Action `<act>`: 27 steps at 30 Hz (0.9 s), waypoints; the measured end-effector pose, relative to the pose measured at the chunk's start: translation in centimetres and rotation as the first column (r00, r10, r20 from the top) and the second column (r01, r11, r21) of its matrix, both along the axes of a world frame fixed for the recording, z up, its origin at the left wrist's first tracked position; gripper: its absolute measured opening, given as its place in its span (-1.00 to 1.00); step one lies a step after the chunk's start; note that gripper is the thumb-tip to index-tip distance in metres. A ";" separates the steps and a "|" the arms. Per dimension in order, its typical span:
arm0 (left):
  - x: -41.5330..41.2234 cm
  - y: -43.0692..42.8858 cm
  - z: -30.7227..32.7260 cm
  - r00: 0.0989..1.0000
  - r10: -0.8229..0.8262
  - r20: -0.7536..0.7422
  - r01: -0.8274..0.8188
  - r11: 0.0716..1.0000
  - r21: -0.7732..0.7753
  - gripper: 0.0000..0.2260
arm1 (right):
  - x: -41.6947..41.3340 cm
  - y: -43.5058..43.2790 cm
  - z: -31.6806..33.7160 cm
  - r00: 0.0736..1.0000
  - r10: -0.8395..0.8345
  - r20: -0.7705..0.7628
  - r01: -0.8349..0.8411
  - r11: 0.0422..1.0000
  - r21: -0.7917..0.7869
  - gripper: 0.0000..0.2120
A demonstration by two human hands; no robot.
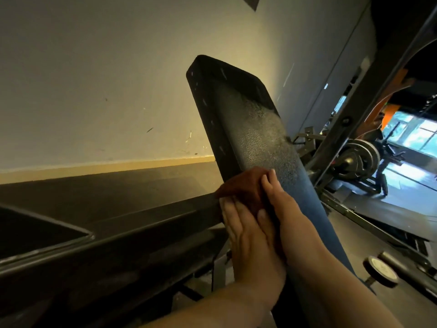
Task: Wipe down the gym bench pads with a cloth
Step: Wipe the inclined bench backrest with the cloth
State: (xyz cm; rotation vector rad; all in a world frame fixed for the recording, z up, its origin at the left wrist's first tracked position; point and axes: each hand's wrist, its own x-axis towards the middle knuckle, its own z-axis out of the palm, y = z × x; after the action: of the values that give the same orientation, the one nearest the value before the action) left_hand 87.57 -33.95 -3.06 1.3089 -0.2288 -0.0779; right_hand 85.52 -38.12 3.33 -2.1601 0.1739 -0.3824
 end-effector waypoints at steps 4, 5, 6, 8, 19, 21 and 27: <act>5.0 0.3 3.9 0.974 0.143 -0.174 -0.188 0.943 -0.276 -0.63 | 2.3 -0.4 0.6 0.999 0.018 0.049 -0.012 0.993 -0.118 -0.45; 5.9 0.4 4.4 0.969 0.145 -0.199 -0.204 0.926 -0.319 -0.62 | 3.0 0.0 1.1 0.997 0.024 0.069 -0.013 0.988 -0.155 -0.44; 6.5 0.4 4.4 0.967 0.166 -0.195 -0.220 0.927 -0.303 -0.60 | 3.7 0.0 1.6 0.996 0.023 0.083 -0.009 0.988 -0.156 -0.45; 6.8 0.6 3.6 0.954 0.282 -0.104 -0.295 0.943 -0.153 -0.47 | 5.0 -0.2 2.3 0.996 0.020 0.084 -0.002 0.979 -0.204 -0.51; 8.6 0.0 5.0 0.958 0.154 0.241 -0.194 0.969 0.154 -0.42 | 6.0 -1.7 2.4 0.942 0.011 0.336 -0.074 0.982 0.175 -0.43; 11.0 0.0 6.5 0.941 0.218 0.260 -0.263 0.953 0.151 -0.42 | 6.5 -1.9 2.3 0.938 0.011 0.345 -0.093 0.971 0.222 -0.48; 7.7 0.0 5.0 0.945 0.182 0.271 -0.235 0.955 0.179 -0.39 | 7.5 -1.8 2.2 0.940 -0.007 0.342 -0.041 0.990 0.135 -0.52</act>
State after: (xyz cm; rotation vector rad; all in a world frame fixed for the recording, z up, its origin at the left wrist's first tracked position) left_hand 95.31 -33.99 1.92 1.5466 -0.3021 0.2541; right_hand 92.99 -39.92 5.48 -1.9212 -0.0151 -0.7076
